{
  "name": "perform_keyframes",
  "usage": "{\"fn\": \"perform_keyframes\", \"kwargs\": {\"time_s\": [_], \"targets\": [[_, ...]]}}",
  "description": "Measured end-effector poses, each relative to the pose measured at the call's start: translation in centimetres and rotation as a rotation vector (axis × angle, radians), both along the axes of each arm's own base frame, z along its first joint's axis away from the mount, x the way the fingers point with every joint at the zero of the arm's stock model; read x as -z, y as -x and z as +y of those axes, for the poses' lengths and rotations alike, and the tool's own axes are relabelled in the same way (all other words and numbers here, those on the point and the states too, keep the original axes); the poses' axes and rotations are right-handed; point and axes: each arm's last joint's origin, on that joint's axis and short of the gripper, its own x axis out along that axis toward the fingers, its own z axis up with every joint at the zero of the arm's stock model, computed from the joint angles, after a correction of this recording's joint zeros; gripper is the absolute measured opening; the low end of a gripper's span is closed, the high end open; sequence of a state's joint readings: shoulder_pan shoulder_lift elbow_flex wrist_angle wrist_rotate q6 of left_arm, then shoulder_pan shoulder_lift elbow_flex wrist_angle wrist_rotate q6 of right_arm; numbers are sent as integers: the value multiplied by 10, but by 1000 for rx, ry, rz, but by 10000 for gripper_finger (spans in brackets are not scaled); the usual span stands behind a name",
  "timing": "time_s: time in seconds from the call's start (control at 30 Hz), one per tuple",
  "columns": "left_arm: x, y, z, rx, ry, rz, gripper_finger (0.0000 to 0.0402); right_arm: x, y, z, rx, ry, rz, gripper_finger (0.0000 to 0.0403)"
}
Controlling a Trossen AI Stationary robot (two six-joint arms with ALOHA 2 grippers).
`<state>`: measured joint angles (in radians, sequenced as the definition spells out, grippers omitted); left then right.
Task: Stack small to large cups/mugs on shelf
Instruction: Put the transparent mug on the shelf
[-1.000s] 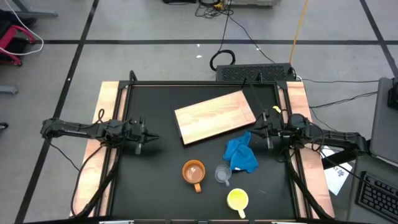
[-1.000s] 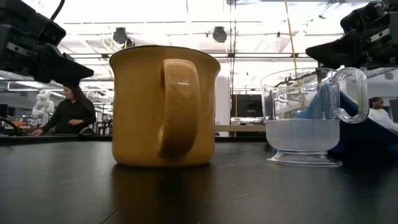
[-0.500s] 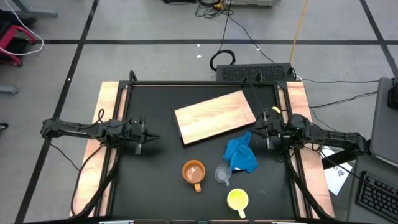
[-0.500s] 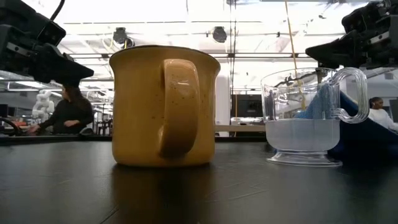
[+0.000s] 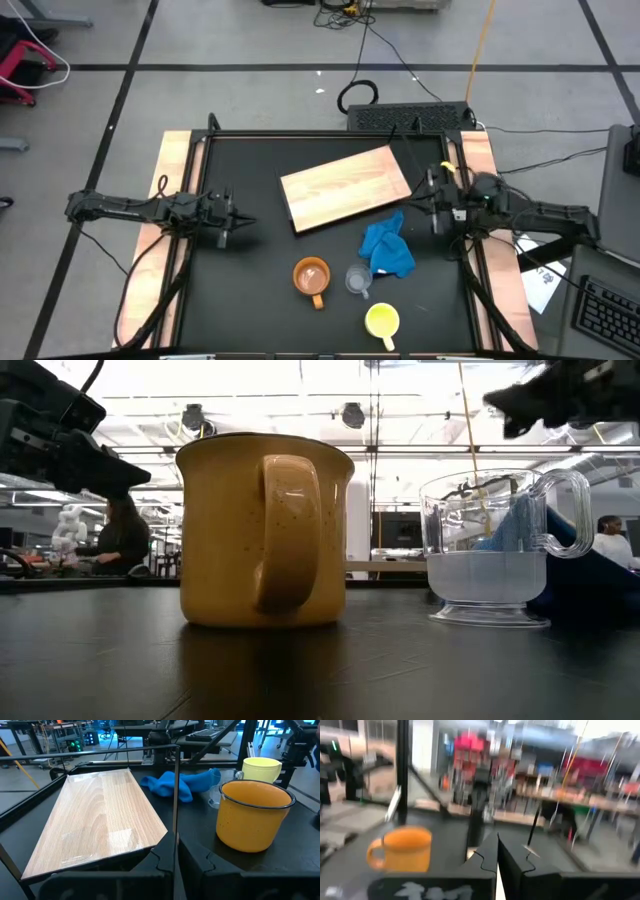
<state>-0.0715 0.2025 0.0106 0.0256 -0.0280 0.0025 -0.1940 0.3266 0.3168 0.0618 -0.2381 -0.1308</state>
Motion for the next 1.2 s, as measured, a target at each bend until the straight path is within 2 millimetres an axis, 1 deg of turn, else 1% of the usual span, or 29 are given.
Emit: {"fn": "perform_keyframes", "kwargs": {"time_s": [0.17,0.3,0.4,0.5,0.7,0.83,0.9,1.0,1.07,1.2], "targets": [[0,0,0,0,0,0,24,-26,-27,-5,4,-58,152,0],[0,0,0,0,0,-1,24,-33,-55,-7,-11,-98,281,0],[0,0,0,0,0,-1,24,-47,-72,-2,-63,-72,325,0],[0,0,0,0,0,-1,24,-52,-86,6,-109,-69,399,0],[0,0,0,0,0,-1,24,-69,-104,23,-195,-41,496,0],[0,0,0,0,1,-1,24,-72,-117,34,-246,-19,593,0],[0,0,0,0,0,-1,24,-70,-125,38,-257,-24,655,0],[0,0,0,0,0,-1,24,-60,-138,44,-267,-38,749,0],[0,0,0,0,0,-1,24,-55,-145,49,-279,-38,781,0],[0,0,0,0,0,-1,24,-41,-151,58,-305,-30,860,0]]}}
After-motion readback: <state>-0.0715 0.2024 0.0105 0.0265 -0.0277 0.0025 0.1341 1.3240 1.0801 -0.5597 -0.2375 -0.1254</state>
